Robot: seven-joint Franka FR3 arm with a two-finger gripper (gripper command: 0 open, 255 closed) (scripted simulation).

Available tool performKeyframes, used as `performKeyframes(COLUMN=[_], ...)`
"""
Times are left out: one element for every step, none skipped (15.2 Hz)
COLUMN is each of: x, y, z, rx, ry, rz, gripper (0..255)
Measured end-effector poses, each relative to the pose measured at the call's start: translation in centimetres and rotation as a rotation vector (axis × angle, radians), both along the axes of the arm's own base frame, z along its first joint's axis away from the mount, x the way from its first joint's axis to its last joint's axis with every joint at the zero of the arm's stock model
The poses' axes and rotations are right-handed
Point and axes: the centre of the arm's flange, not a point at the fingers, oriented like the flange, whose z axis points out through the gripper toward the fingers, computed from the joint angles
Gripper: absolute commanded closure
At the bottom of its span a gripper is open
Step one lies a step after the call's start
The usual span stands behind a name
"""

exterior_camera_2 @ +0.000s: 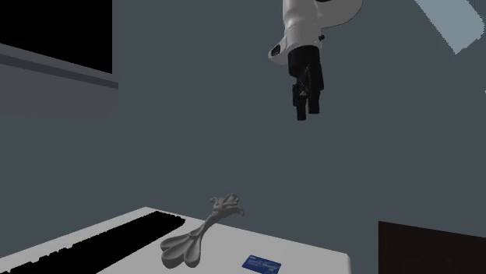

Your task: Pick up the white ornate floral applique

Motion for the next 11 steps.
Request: performKeyframes(x=[1.0, 1.6, 2.5, 3.3, 4.4, 5.3, 6.3, 7.3, 8.1, 9.1, 10.0], y=[-0.2, -0.3, -0.5, -0.5, -0.6, -0.6, -0.7, -1.2, -1.0, -1.0, -0.7], z=[-1.2, -2.0, -2.7, -3.9, -4.6, -5.5, -6.5, -7.4, -8.3, -9.2, -9.8], rx=[0.0, 0.0, 0.0, 0.0, 0.0, 0.0, 0.0, 0.0, -0.001, -0.001, -0.001], ry=[-0.002, -0.005, -0.008, -0.01, -0.013, -0.015, -0.018, -0.021, -0.023, -0.026, -0.028], rz=[0.032, 0.064, 0.096, 0.128, 0.16, 0.192, 0.224, 0.255, 0.288, 0.32, 0.352], gripper=[0, 0, 0, 0, 0, 0, 0, 0, 0, 0, 0])
